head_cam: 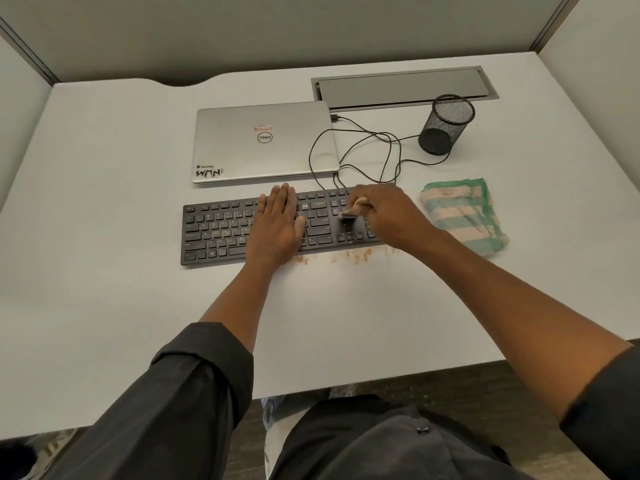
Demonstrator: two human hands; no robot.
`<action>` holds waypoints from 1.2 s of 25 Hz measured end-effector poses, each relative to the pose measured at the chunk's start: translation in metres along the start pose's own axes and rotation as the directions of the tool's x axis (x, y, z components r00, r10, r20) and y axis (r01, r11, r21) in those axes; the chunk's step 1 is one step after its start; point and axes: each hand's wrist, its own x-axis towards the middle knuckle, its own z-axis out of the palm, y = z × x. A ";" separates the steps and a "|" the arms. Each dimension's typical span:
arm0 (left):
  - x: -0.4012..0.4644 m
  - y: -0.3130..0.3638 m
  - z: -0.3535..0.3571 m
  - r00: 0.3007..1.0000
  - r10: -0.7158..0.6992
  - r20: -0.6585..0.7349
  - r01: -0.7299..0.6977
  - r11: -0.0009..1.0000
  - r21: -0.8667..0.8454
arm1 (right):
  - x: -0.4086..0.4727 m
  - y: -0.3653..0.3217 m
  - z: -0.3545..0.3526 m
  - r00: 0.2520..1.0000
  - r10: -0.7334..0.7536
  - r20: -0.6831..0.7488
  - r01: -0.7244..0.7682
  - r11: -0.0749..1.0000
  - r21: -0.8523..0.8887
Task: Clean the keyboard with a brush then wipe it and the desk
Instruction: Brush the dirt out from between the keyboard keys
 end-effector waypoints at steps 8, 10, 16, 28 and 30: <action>0.000 0.000 0.001 1.000 -0.002 -0.010 0.002 1.000 0.012 | -0.004 -0.004 -0.005 0.989 0.119 -0.085 -0.101 0.977 0.189; 0.000 0.000 0.001 1.000 -0.006 -0.001 0.006 1.000 0.010 | -0.002 -0.004 0.001 0.979 0.197 -0.052 -0.175 0.944 0.278; 0.000 -0.002 0.002 1.000 0.002 -0.012 -0.002 1.000 0.009 | -0.004 0.004 -0.001 0.938 0.292 -0.187 -0.279 0.956 0.090; 0.000 -0.001 0.001 1.000 -0.002 -0.008 0.002 1.000 0.011 | 0.003 0.007 0.002 0.828 0.454 -0.328 -0.427 0.891 0.156; 0.000 0.000 0.000 1.000 -0.001 -0.001 0.001 1.000 0.008 | 0.000 0.007 0.007 0.857 0.418 -0.300 -0.411 0.907 0.089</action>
